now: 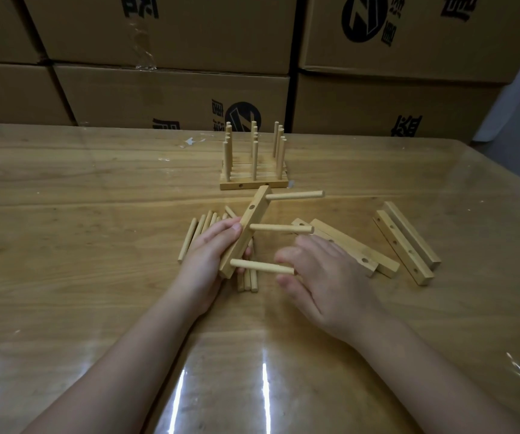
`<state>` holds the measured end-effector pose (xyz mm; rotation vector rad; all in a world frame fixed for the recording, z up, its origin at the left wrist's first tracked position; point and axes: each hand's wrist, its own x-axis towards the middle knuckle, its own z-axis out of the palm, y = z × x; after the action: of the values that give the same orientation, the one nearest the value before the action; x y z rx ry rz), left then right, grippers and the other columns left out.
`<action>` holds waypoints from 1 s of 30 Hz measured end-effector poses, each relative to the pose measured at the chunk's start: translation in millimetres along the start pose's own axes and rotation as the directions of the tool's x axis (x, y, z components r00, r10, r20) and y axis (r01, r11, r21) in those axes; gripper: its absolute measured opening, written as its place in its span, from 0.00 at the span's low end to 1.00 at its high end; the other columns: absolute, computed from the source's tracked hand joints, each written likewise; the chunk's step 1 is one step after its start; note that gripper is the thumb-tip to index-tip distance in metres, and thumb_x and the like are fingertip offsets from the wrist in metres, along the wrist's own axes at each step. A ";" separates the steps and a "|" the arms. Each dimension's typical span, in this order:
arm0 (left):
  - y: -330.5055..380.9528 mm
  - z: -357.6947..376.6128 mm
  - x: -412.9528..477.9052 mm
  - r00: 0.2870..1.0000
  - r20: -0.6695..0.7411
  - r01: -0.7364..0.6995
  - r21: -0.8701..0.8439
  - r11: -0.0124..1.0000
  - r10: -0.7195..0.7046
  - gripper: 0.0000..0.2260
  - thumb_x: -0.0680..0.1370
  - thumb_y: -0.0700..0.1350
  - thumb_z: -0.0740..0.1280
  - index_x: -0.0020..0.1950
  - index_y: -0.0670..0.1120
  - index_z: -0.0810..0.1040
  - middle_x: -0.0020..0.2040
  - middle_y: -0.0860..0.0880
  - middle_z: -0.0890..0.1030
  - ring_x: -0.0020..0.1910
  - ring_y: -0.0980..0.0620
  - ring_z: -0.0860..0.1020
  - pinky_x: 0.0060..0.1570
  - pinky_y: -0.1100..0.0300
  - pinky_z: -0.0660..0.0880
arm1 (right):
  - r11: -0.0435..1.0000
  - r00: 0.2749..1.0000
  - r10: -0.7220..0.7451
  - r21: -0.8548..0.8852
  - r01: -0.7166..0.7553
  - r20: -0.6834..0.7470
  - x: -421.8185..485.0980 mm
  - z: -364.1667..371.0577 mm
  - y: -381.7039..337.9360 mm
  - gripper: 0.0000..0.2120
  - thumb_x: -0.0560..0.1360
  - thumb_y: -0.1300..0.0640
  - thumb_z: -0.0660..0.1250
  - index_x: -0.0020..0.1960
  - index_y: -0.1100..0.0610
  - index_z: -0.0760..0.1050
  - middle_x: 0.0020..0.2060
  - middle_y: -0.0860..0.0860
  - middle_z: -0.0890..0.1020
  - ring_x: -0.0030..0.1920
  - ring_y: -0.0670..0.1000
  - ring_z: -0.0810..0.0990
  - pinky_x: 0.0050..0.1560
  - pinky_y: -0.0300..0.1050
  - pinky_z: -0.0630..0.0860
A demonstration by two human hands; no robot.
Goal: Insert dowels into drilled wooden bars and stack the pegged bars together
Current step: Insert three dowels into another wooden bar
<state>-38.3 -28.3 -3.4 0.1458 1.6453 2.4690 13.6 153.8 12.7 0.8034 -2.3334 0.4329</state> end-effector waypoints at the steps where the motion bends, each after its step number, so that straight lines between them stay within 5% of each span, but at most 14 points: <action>1: 0.4 0.0 -0.2 1.000 -0.003 0.000 0.005 1.000 0.000 0.08 0.74 0.44 0.66 0.47 0.50 0.85 0.37 0.47 0.81 0.33 0.54 0.80 0.25 0.64 0.74 | 1.000 1.000 -0.015 -0.016 0.015 -0.003 0.5 -0.3 -1.2 0.19 0.81 0.46 0.48 0.49 0.55 0.73 0.38 0.48 0.73 0.38 0.46 0.70 0.38 0.38 0.68; 7: 0.1 4.1 0.4 0.999 -0.039 -0.022 0.060 0.998 0.024 0.08 0.79 0.42 0.62 0.53 0.46 0.81 0.35 0.47 0.79 0.32 0.54 0.78 0.23 0.64 0.72 | 0.996 1.000 0.024 -0.082 -0.025 -0.006 3.8 -0.8 -6.6 0.20 0.81 0.50 0.50 0.40 0.58 0.74 0.34 0.50 0.74 0.35 0.49 0.72 0.33 0.40 0.67; 15: 0.6 6.4 -1.6 0.993 -0.067 -0.083 0.133 0.988 0.093 0.08 0.80 0.42 0.60 0.53 0.47 0.79 0.30 0.48 0.77 0.27 0.54 0.73 0.22 0.64 0.70 | 0.992 0.991 0.121 0.036 -0.119 -0.051 4.6 3.7 -15.1 0.22 0.81 0.49 0.49 0.37 0.59 0.72 0.31 0.49 0.72 0.31 0.49 0.71 0.26 0.46 0.69; 25: -1.7 8.6 -3.0 0.987 -0.088 -0.118 0.177 0.977 0.135 0.08 0.81 0.45 0.59 0.51 0.51 0.78 0.31 0.54 0.78 0.32 0.53 0.75 0.23 0.63 0.71 | 0.965 0.975 0.222 0.141 -0.221 0.004 3.8 5.4 -21.1 0.18 0.79 0.50 0.52 0.37 0.58 0.70 0.29 0.43 0.68 0.29 0.42 0.65 0.28 0.38 0.62; 30: -3.7 4.7 1.3 0.988 -0.077 -0.125 0.140 0.982 0.137 0.11 0.81 0.47 0.60 0.62 0.52 0.73 0.35 0.51 0.81 0.35 0.55 0.79 0.27 0.61 0.74 | 0.745 0.884 0.445 0.487 -0.455 0.145 -1.0 11.7 -15.5 0.15 0.75 0.39 0.56 0.44 0.49 0.70 0.29 0.42 0.72 0.30 0.43 0.72 0.30 0.34 0.65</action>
<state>-38.4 -22.4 -5.0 0.1727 1.8978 2.4891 18.8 136.8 4.8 0.4426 -2.4504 1.3080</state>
